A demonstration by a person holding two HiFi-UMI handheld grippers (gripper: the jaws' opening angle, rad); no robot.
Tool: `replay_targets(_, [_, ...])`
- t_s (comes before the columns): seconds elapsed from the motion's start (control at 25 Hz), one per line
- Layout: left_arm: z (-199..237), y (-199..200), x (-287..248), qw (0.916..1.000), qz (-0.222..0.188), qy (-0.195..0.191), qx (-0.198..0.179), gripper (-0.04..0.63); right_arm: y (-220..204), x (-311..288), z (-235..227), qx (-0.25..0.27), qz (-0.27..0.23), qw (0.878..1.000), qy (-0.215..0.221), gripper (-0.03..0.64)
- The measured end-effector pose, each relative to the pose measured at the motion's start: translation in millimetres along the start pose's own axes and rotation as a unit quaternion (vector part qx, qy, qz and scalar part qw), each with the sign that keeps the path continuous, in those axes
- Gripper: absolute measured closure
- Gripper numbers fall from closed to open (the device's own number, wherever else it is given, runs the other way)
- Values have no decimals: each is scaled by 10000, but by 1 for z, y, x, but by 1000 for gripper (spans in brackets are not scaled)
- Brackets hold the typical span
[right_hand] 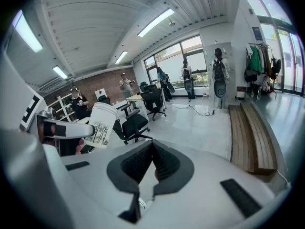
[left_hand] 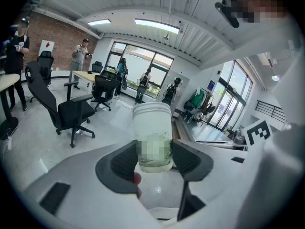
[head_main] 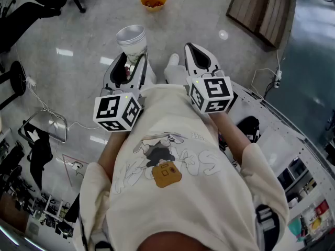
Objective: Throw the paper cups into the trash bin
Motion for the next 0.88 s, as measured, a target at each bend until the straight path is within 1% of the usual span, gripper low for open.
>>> replay_targets(0.2, [0,-3,2,9999,-20,33,134,365,0,2,-2,62,-3,10000,31,611])
replay_targets(0.36, [-5,-1,-2,9999,-54,6,132,365,2,6,-6,144,-40,9999,42,611])
replay_targets(0.48, [-11,2,-6,9999,-65,1,128,365,3,7,-12,35,-61,9998,160,609])
replay_targets(0.56, [-18,3,-9,9999,-66,-2,133,365,5,11,-19,-72,-88,9997,208,609])
replay_targets(0.72, [-32,9,-17,9998,-78,23,160,365,11,16,-38,32,-128,9998,178,609])
replay_targets(0.88, [-47,6,-20,9996,-123,127,205,365,9,23,-59,-6,-194,9995,262,609])
Point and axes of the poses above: the fingertips, and each gripper's own axes: x backward along the fingers, z to its left, y out of its top, the point moved 7 cm from there along x, backward along the fingers, and after that the axes turned 10 degrees about y, right-handed, at the moved point
